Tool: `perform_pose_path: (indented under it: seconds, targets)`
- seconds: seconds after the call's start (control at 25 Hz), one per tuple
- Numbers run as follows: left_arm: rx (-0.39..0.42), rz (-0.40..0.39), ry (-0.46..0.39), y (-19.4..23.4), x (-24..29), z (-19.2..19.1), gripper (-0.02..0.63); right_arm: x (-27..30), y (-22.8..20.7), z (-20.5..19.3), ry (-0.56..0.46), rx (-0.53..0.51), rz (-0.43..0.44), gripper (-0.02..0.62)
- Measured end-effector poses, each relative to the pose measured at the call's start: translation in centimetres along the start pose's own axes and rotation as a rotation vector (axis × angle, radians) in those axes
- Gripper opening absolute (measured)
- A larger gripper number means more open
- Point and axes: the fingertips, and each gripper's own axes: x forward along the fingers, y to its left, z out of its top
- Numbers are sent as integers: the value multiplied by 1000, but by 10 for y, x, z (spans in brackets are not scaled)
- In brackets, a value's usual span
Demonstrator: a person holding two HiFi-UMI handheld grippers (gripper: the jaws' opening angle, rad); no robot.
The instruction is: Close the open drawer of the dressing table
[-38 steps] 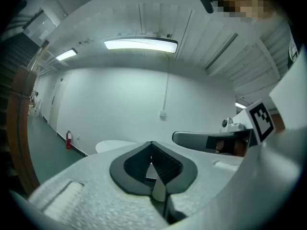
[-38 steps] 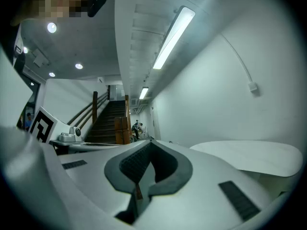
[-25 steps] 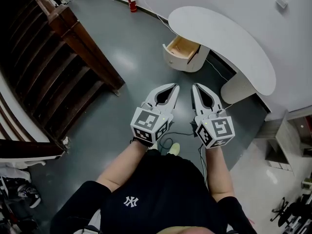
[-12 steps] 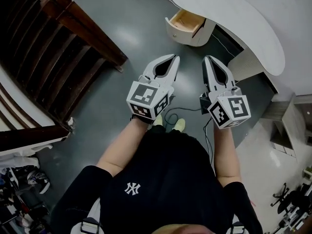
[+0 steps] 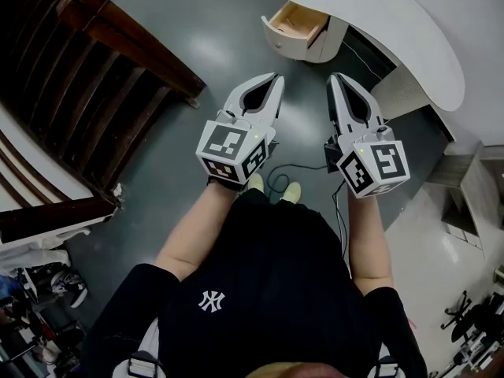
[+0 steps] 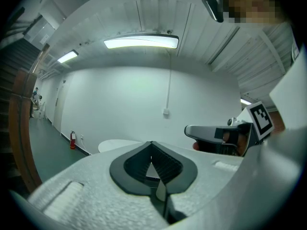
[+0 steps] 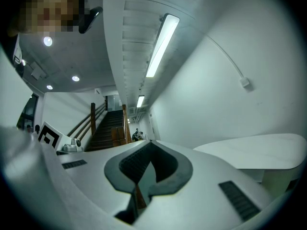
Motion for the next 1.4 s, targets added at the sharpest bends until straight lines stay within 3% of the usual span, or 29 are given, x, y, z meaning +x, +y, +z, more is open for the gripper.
perform_pose_path:
  seconds: [0.28, 0.64, 1.0, 1.4]
  targets:
    - [5, 14, 17, -5, 12, -9, 9, 3, -14, -3, 5, -4, 6, 15]
    - [-9, 8, 43, 30, 53, -20, 9, 51, -35, -20, 35, 2, 1, 15]
    - [22, -17, 89, 124, 126, -46, 9, 165, -65, -47, 55, 1, -17, 15]
    - [56, -84, 154, 236, 208, -90, 9, 290, -109, -95, 112, 17, -118, 15]
